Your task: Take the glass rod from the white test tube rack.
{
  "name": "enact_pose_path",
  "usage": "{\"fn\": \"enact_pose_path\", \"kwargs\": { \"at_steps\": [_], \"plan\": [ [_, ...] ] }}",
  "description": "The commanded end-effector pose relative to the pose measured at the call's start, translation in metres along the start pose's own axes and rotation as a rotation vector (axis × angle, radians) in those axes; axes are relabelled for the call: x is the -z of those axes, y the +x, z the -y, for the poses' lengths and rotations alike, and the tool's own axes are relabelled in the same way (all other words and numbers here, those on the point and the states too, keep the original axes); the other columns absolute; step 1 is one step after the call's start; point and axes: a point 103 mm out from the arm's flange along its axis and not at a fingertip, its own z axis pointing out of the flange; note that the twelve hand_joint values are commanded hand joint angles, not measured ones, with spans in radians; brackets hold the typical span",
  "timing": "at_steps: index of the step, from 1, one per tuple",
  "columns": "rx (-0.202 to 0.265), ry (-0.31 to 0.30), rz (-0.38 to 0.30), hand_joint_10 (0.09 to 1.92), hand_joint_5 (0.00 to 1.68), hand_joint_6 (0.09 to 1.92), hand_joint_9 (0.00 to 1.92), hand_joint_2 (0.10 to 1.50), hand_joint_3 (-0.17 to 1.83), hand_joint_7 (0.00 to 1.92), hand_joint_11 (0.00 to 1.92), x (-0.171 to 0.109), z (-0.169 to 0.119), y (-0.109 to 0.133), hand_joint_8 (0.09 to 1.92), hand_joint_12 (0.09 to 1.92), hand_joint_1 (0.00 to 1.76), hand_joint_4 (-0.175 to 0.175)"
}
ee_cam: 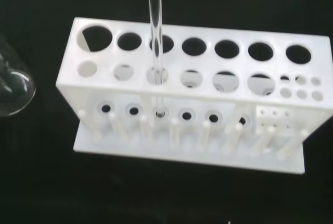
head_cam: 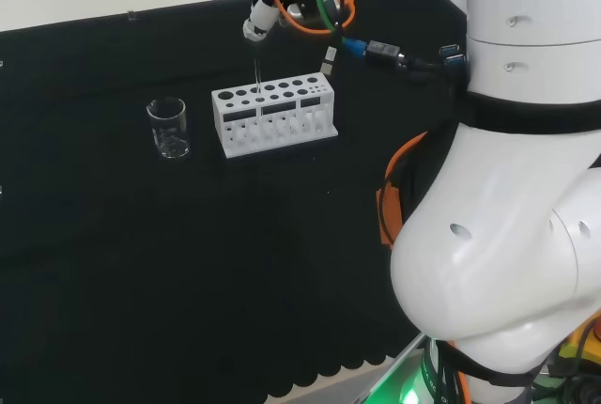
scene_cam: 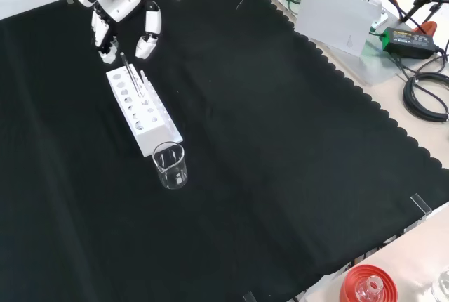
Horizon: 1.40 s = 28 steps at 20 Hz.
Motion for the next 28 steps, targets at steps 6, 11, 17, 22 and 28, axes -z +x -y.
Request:
{"fn": "enact_pose_path", "kwargs": {
  "at_steps": [6,11,17,22,28],
  "plan": [
    [0.026,-0.017,-0.014,0.72,0.56,0.96,0.86,0.84,0.55,0.64,0.81,-0.012,-0.024,0.018,0.82,1.25,0.8,-0.128],
    [0.046,-0.019,-0.02,0.72,0.54,0.96,0.88,0.84,0.56,0.65,0.82,-0.01,-0.027,0.02,0.82,1.25,0.8,-0.127],
    [0.064,-0.127,0.014,0.57,0.72,1.04,1.2,0.89,0.48,0.94,1.27,-0.009,-0.028,0.022,0.78,1.02,1.02,-0.168],
    [0.109,-0.281,0.036,0.57,0.93,1.06,1.49,0.78,0.62,1.19,1.57,0.004,-0.022,0.028,0.97,0.73,1.28,-0.175],
    [0.138,-0.359,0.025,0.62,1.01,1.0,1.6,0.74,0.67,1.16,1.58,0.019,-0.012,0.041,1.0,0.71,1.29,-0.175]
  ]
}}
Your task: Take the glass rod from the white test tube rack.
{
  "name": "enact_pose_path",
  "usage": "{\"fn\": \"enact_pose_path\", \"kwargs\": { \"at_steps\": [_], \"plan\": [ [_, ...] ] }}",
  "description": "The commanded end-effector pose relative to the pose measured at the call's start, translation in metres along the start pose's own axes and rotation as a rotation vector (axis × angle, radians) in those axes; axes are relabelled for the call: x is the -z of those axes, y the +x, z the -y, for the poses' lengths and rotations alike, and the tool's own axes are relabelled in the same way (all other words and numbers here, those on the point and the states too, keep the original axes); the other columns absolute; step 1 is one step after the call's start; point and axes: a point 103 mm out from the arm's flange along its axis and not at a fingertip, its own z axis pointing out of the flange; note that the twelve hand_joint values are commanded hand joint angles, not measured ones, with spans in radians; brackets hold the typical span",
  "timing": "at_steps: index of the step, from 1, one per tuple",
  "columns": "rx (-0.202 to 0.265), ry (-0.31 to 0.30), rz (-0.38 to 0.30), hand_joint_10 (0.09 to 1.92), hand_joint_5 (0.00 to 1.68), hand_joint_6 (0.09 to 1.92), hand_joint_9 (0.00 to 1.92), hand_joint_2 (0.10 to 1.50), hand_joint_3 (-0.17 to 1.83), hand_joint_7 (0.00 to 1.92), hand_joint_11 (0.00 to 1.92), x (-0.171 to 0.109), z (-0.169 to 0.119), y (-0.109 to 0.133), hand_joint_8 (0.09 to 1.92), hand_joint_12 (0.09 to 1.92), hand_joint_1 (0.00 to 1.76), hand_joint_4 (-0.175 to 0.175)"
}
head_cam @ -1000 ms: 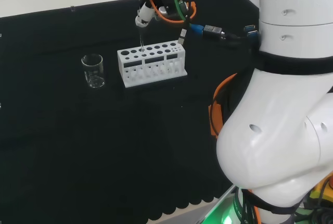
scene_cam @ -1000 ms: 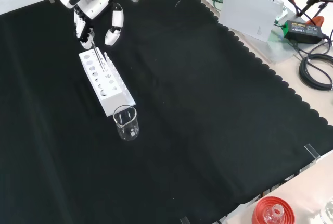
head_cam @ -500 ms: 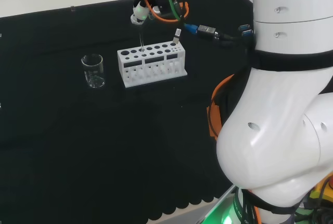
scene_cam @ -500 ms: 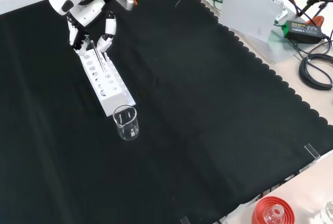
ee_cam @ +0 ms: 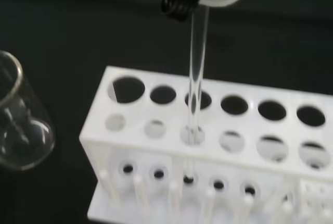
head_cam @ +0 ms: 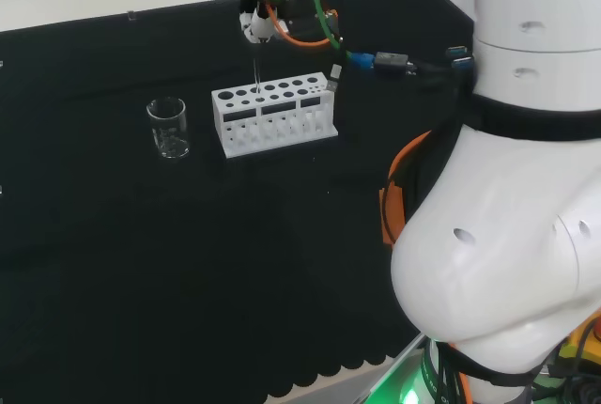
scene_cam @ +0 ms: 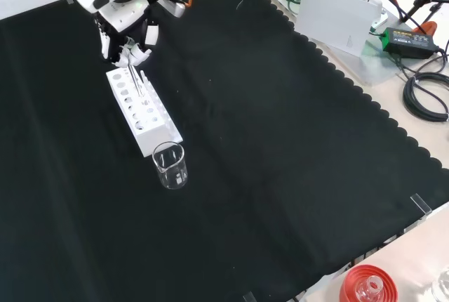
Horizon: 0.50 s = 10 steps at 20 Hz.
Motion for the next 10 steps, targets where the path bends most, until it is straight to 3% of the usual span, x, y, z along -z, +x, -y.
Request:
{"fn": "enact_pose_path", "kwargs": {
  "at_steps": [1,5,10],
  "plan": [
    [0.064,-0.157,-0.005,0.61,0.98,0.97,1.61,0.77,0.61,1.18,1.58,0.029,0.013,0.013,0.99,0.7,1.29,-0.175],
    [0.062,-0.19,-0.009,0.57,0.97,0.9,1.64,0.81,0.52,1.21,1.58,0.053,0.036,0.008,0.97,0.68,1.3,-0.175],
    [0.003,-0.164,0.078,0.57,0.97,0.88,1.65,0.82,0.51,1.21,1.59,0.082,0.056,0.014,0.97,0.68,1.3,-0.175]
  ]
}}
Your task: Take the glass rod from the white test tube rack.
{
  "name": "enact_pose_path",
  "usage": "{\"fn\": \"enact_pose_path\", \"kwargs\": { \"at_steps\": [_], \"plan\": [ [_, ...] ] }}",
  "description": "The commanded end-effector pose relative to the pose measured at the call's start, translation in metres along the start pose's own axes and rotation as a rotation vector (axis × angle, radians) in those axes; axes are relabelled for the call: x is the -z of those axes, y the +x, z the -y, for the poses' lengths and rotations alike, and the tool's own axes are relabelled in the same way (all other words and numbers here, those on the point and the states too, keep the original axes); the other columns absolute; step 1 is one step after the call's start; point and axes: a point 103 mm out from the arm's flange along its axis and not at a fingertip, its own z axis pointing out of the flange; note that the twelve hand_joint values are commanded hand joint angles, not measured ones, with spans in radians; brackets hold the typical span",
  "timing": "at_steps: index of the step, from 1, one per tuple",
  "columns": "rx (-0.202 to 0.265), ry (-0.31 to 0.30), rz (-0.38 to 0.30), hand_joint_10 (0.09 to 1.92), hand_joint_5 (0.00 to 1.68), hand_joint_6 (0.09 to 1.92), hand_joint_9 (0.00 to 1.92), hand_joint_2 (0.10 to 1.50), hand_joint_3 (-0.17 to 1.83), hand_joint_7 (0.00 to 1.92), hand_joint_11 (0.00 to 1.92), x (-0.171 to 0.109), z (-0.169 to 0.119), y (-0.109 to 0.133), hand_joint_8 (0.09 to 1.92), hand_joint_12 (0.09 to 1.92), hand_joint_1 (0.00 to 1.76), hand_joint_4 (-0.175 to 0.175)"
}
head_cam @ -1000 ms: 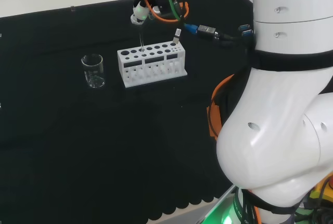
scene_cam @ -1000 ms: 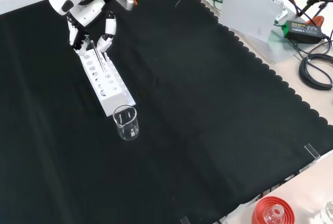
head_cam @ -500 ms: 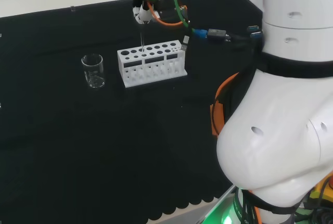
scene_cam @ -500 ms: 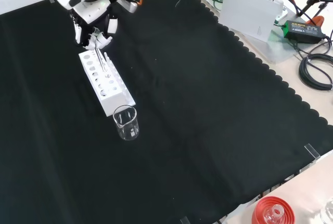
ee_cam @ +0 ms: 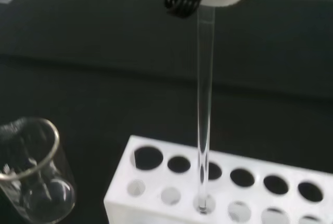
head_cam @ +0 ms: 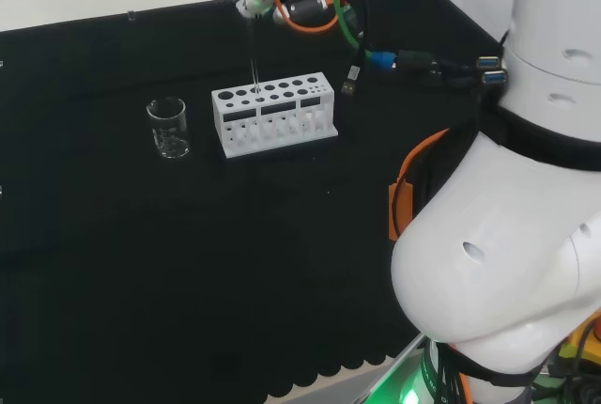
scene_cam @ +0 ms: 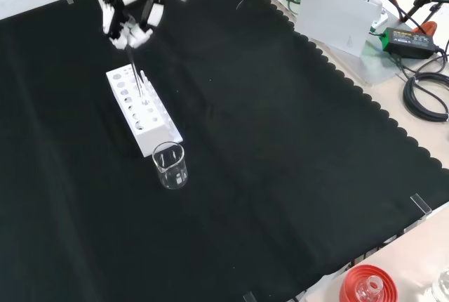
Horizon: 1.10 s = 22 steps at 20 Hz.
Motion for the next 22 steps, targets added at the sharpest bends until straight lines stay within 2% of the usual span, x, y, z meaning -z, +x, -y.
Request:
{"fn": "enact_pose_path", "kwargs": {
  "at_steps": [1,5,8,9,10,11,13,19,20,21,22],
  "plan": [
    [-0.04,0.007,0.076,0.56,0.97,0.87,1.66,0.83,0.5,1.21,1.6,0.042,0.027,0.008,0.97,0.68,1.3,-0.175],
    [-0.056,0.006,0.093,0.56,0.97,0.86,1.66,0.84,0.48,1.21,1.6,0.062,0.035,0.013,0.97,0.67,1.3,-0.175],
    [-0.037,0.002,0.096,0.55,0.97,0.86,1.66,0.84,0.48,1.21,1.6,0.075,0.036,0.023,0.97,0.67,1.3,-0.175],
    [-0.06,-0.003,0.117,0.55,0.97,0.86,1.66,0.84,0.48,1.21,1.6,0.077,0.04,0.019,0.97,0.67,1.3,-0.175],
    [-0.065,-0.002,0.125,0.55,0.98,0.86,1.66,0.84,0.48,1.21,1.61,0.078,0.038,0.026,0.97,0.67,1.3,-0.175],
    [-0.113,-0.005,0.168,0.55,0.98,0.86,1.66,0.84,0.48,1.21,1.61,0.081,0.043,0.021,0.97,0.67,1.3,-0.175],
    [-0.099,-0.005,0.168,0.55,0.98,0.86,1.66,0.84,0.48,1.21,1.61,0.087,0.048,0.024,0.97,0.67,1.3,-0.175],
    [-0.04,-0.028,0.1,0.55,0.98,0.86,1.67,0.83,0.48,1.21,1.61,0.094,0.05,0.042,0.97,0.67,1.3,-0.175],
    [-0.186,-0.104,0.044,0.55,0.98,0.86,1.67,0.83,0.48,1.21,1.61,0.1,0.059,0.032,0.97,0.67,1.3,-0.175],
    [-0.195,-0.094,0.053,0.55,0.98,0.85,1.67,0.83,0.48,1.21,1.61,0.103,0.065,0.029,0.97,0.67,1.3,-0.175],
    [-0.153,-0.087,0.063,0.55,0.98,0.85,1.67,0.83,0.48,1.21,1.61,0.104,0.068,0.032,0.97,0.67,1.3,-0.175]
  ]
}}
